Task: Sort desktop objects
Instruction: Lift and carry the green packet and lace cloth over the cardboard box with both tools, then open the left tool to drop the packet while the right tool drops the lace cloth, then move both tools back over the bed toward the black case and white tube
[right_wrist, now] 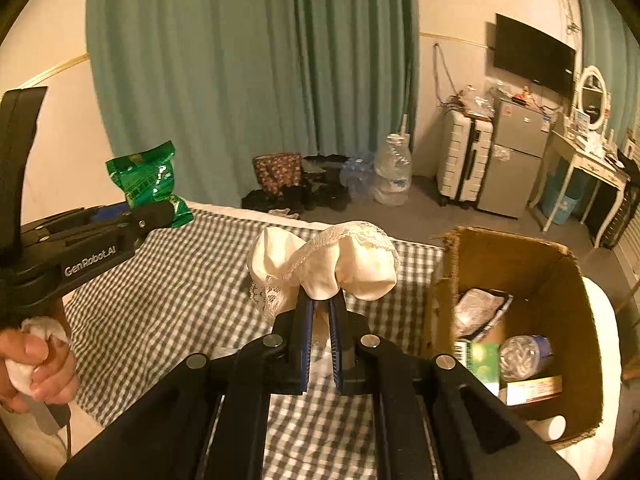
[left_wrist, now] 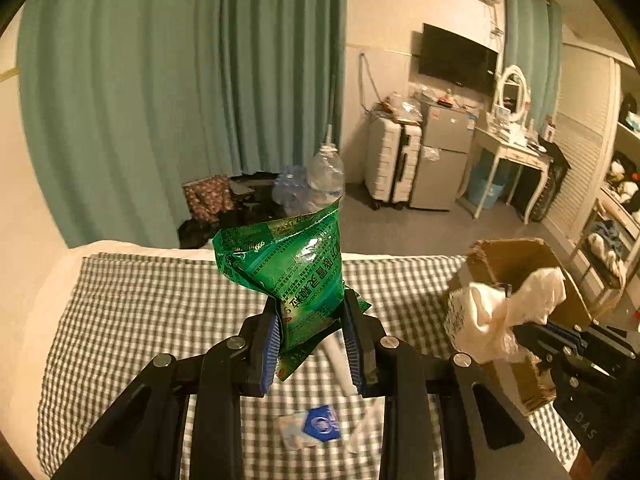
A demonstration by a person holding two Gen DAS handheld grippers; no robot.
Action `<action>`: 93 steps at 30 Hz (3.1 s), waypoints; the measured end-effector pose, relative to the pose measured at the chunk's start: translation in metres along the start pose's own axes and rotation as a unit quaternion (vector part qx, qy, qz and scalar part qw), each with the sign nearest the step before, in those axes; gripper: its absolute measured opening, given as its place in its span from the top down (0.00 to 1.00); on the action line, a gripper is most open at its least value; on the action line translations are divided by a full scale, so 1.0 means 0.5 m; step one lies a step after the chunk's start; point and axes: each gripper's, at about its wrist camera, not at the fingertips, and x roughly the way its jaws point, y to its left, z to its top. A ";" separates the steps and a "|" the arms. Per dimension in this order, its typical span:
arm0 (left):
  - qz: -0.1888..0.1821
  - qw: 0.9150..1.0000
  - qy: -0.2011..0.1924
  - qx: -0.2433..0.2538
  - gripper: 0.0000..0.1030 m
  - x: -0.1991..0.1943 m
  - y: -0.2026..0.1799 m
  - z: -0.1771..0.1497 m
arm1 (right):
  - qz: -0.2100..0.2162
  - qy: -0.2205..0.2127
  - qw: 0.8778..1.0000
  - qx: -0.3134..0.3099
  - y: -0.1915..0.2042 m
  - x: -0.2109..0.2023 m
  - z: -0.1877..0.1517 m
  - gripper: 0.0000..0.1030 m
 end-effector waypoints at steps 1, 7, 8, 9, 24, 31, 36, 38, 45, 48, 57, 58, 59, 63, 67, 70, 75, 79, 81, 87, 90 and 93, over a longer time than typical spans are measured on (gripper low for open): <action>-0.003 1.000 -0.001 0.004 0.72 0.000 -0.009 0.000 | -0.007 -0.003 1.000 0.006 -0.012 -0.005 0.001 0.93; -0.025 0.999 -0.001 0.020 0.72 0.000 -0.076 0.012 | -0.029 -0.017 0.999 0.015 -0.059 -0.043 0.009 0.93; -0.028 0.999 -0.002 0.023 0.72 0.000 -0.089 0.017 | -0.035 -0.019 0.999 0.015 -0.066 -0.050 0.008 0.93; -0.030 0.999 -0.004 0.026 0.72 -0.001 -0.096 0.020 | -0.041 -0.020 0.999 0.015 -0.073 -0.056 0.007 0.93; -0.057 0.997 -0.022 0.054 0.72 0.028 -0.272 0.062 | -0.099 -0.034 0.994 0.035 -0.209 -0.099 -0.009 0.92; -0.092 0.993 -0.002 0.079 0.72 0.081 -0.376 0.068 | -0.130 -0.019 0.990 0.052 -0.270 -0.092 -0.038 0.92; -0.102 0.988 0.012 0.114 0.72 0.109 -0.452 0.052 | -0.148 -0.007 0.987 0.065 -0.309 -0.095 -0.055 0.92; -0.110 0.985 0.024 0.127 0.72 0.122 -0.483 0.041 | -0.160 -0.003 0.984 0.076 -0.330 -0.096 -0.062 0.93; -0.128 0.975 0.053 0.173 0.72 0.142 -0.570 0.001 | -0.172 0.033 0.981 0.080 -0.387 -0.082 -0.094 0.92; -0.136 0.970 0.059 0.191 0.67 0.145 -0.591 -0.007 | -0.168 0.045 0.981 0.089 -0.405 -0.080 -0.108 0.92; -0.129 0.981 0.057 0.134 0.19 0.132 -0.560 0.033 | -0.142 0.046 0.984 0.094 -0.408 -0.078 -0.118 0.66; -0.123 0.983 0.051 0.128 0.18 0.126 -0.548 0.041 | -0.145 0.043 0.985 0.087 -0.406 -0.082 -0.116 0.63; -0.122 0.984 0.048 0.124 0.18 0.122 -0.539 0.047 | -0.146 0.039 0.985 0.082 -0.405 -0.084 -0.115 0.61; -0.107 0.988 0.033 0.109 0.14 0.108 -0.484 0.069 | -0.145 0.029 0.984 0.095 -0.408 -0.099 -0.100 0.58; -0.094 0.992 0.023 0.086 0.12 0.099 -0.417 0.091 | -0.146 0.011 0.981 0.127 -0.417 -0.120 -0.076 0.50; -0.084 0.994 0.014 0.073 0.07 0.090 -0.370 0.105 | -0.138 -0.008 0.979 0.151 -0.417 -0.133 -0.059 0.44; -0.052 0.998 -0.004 0.046 0.00 0.076 -0.269 0.115 | -0.123 -0.017 0.980 0.154 -0.394 -0.120 -0.036 0.40; -0.030 0.999 -0.006 0.024 0.00 0.069 -0.168 0.100 | -0.112 -0.015 0.984 0.135 -0.342 -0.088 -0.013 0.40; -0.014 1.000 -0.011 0.018 0.00 0.067 -0.123 0.093 | -0.099 -0.014 0.987 0.127 -0.304 -0.070 0.002 0.40; 0.028 0.999 -0.017 0.000 0.00 0.081 0.004 0.056 | -0.078 -0.019 0.995 0.052 -0.170 -0.025 0.030 0.36; 0.050 0.999 -0.006 0.004 0.00 0.098 0.053 0.023 | -0.063 -0.016 0.997 0.033 -0.114 0.007 0.039 0.36; 0.059 0.998 0.005 -0.016 0.00 0.108 0.104 -0.006 | -0.041 -0.009 0.998 0.043 -0.073 0.044 0.046 0.36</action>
